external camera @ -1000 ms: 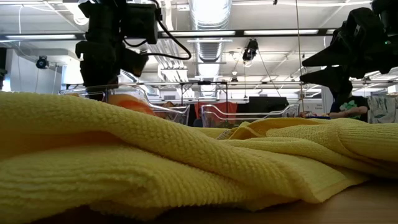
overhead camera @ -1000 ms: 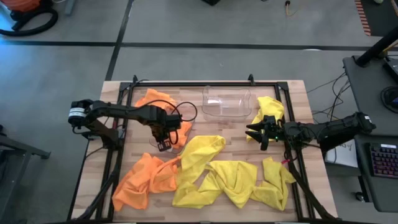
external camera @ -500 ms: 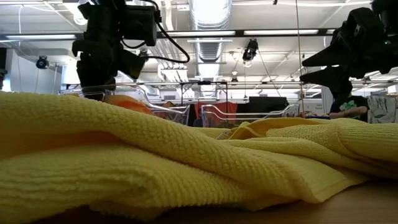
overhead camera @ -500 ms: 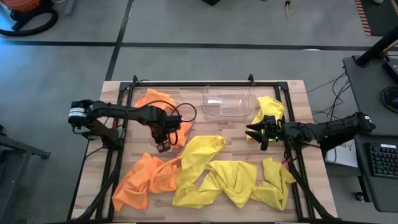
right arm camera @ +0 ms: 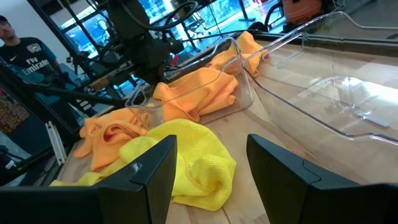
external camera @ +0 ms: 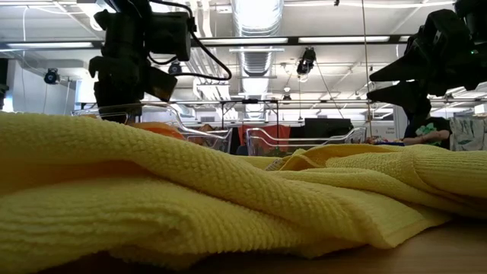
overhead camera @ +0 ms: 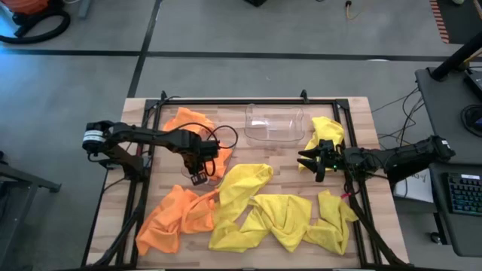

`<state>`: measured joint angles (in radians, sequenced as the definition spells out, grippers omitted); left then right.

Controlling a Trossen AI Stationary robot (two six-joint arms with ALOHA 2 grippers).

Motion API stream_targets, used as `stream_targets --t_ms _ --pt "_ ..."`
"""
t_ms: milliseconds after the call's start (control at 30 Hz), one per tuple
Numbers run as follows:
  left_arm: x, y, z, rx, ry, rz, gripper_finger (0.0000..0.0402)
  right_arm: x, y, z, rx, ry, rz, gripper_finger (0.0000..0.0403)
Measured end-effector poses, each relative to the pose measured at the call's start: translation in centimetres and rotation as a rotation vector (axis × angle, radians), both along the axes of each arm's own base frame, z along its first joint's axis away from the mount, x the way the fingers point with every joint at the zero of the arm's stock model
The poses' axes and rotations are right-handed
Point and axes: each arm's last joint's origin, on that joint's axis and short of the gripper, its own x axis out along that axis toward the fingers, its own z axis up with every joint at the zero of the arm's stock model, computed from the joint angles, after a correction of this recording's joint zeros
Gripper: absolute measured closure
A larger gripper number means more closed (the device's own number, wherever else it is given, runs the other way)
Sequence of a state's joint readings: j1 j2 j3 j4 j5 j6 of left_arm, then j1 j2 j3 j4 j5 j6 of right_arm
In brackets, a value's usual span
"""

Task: Sort microfiber towel by color & place in baskets
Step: Put the orange microfiber towel into the left transparent bin

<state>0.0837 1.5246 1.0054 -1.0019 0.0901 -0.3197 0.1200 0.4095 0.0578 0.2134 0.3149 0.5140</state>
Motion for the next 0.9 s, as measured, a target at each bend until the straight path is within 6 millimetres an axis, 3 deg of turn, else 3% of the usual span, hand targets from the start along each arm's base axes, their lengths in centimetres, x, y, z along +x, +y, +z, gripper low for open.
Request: stream_targets --t_ms 200,600,900 --pt "0.0 0.0 0.0 0.001 0.001 0.009 0.0371 0.0 0.0 0.0 0.0 0.0 0.0 0.0213" --pt "-0.1 0.0 0.4 -0.001 0.022 0.014 0.024 0.0 0.0 0.0 0.0 0.0 0.0 0.0213" --pt "0.6 0.1 2.7 0.004 -0.002 -0.057 0.0205 0.0 0.0 0.0 0.001 0.0 0.0 0.0213"
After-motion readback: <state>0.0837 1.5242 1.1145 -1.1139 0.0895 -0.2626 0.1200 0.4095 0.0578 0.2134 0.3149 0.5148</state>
